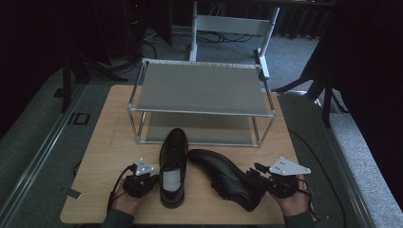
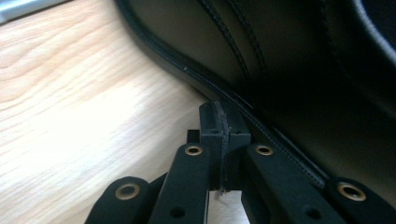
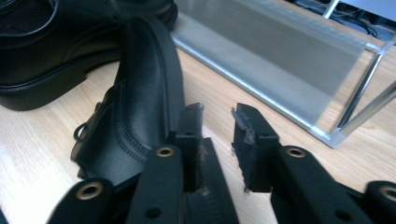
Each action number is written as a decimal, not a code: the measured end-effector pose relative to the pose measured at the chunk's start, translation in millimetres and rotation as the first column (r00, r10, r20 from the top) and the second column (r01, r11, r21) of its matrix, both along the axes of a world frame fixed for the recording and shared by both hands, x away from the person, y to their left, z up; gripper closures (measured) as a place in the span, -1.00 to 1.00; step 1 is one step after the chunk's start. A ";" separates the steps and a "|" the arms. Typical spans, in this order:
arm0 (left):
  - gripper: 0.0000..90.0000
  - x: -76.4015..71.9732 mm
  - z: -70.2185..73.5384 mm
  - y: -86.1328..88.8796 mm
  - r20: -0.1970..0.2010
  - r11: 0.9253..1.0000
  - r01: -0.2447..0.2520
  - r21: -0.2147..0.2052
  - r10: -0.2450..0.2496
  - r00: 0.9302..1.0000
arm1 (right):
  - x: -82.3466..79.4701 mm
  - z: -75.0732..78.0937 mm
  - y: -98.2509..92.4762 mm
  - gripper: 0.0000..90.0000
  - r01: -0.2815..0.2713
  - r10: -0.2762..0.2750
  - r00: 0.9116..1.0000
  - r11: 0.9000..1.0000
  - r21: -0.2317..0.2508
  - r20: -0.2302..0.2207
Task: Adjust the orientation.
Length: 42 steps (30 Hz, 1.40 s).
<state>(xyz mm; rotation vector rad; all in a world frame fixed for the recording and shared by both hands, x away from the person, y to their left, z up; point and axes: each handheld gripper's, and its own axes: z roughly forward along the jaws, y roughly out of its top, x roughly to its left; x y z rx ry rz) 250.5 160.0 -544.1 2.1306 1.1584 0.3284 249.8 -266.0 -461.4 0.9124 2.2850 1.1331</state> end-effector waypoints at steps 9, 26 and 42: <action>1.00 -6.5 -1.1 -12.8 -0.003 1.000 0.026 -0.016 -0.026 1.000 | -4.5 -8.1 12.9 0.98 -0.071 0.071 0.997 0.996 -0.056 -0.014; 1.00 -16.3 -8.2 -33.7 -0.031 0.992 0.105 -0.075 -0.108 0.994 | 1.6 -17.0 18.5 0.99 -0.094 0.091 0.994 0.994 -0.063 -0.052; 0.93 -11.0 -10.8 -39.9 -0.036 0.986 0.124 -0.109 -0.129 0.991 | 21.0 -14.3 11.0 0.99 -0.037 0.034 0.999 0.997 -0.072 -0.035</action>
